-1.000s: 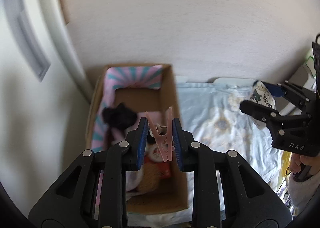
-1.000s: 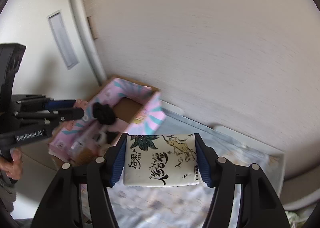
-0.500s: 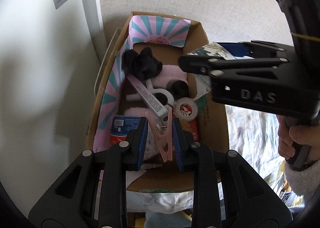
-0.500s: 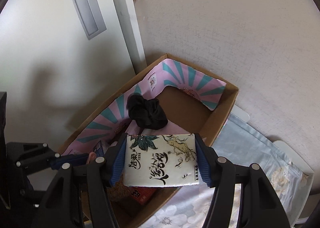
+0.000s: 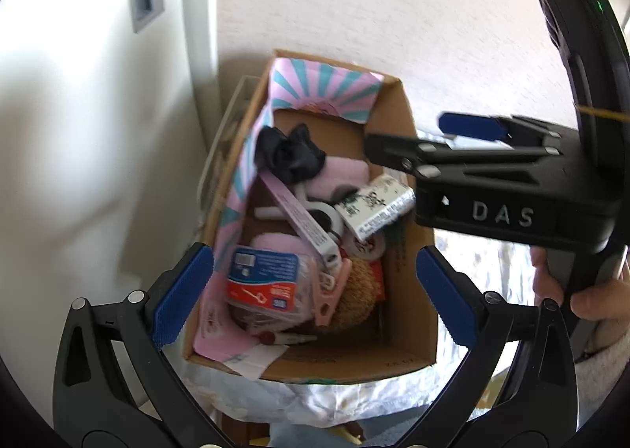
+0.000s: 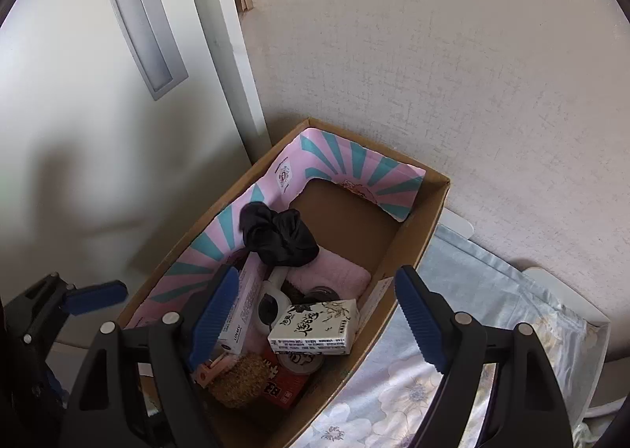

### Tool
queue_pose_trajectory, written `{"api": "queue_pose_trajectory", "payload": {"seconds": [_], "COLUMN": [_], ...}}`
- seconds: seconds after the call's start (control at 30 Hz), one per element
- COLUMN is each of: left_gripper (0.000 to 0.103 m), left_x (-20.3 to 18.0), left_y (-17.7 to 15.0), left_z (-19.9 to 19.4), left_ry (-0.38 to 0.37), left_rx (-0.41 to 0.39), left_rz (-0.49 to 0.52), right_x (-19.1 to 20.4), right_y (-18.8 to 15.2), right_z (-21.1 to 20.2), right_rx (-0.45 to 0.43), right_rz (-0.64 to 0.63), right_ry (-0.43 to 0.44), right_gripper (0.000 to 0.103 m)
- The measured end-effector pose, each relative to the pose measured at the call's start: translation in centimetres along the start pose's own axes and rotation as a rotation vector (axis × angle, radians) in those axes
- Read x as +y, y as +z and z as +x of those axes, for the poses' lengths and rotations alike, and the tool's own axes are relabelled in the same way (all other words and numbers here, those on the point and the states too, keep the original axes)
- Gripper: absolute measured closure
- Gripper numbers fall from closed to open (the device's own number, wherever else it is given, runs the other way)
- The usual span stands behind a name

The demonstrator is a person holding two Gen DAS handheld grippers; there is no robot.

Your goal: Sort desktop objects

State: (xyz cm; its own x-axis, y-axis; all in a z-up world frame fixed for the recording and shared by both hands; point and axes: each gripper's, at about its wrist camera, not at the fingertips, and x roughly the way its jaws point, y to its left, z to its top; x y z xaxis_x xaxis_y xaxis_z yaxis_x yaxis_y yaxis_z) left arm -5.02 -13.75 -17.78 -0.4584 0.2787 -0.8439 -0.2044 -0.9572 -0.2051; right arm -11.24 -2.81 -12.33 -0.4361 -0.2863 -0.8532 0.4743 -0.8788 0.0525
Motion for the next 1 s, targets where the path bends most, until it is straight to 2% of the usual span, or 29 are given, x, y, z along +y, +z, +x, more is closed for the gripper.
{"api": "queue_pose_trajectory", "payload": {"seconds": [0.17, 0.3, 0.5, 0.67, 0.8, 0.9, 1.0], "left_gripper": [0.001, 0.001, 0.001, 0.001, 0.001, 0.001, 0.0], "left_x": [0.5, 0.8, -0.1, -2.7, -5.6, -7.7, -9.6], "left_y": [0.6, 1.0, 2.4, 4.0, 5.3, 6.1, 6.7], "left_z": [-0.9, -1.8, -3.4, -4.9, -6.8, -8.1, -8.8], "left_ry": [0.022, 0.07, 0.018, 0.041, 0.062, 0.057, 0.047], "left_rx": [-0.018, -0.037, -0.035, -0.046, -0.084, -0.102, -0.089], "left_rz": [-0.024, -0.054, -0.069, 0.015, 0.093, 0.129, 0.168], "right_x": [-0.1, -0.7, -2.9, -5.2, -7.2, -8.6, -9.8], "right_y": [-0.2, -0.3, -0.9, -1.8, -3.0, -4.1, -5.4], "right_z": [-0.9, -2.0, -5.1, -9.1, -12.2, -14.1, -15.7], "right_rx": [-0.002, 0.006, -0.003, -0.02, -0.026, -0.013, 0.006], "right_rz": [0.034, 0.085, 0.202, 0.292, 0.37, 0.429, 0.469], "right_ry": [-0.04, -0.079, -0.155, -0.239, -0.299, -0.35, -0.364], "right_gripper": [0.024, 0.024, 0.024, 0.023, 0.02, 0.02, 0.02]}}
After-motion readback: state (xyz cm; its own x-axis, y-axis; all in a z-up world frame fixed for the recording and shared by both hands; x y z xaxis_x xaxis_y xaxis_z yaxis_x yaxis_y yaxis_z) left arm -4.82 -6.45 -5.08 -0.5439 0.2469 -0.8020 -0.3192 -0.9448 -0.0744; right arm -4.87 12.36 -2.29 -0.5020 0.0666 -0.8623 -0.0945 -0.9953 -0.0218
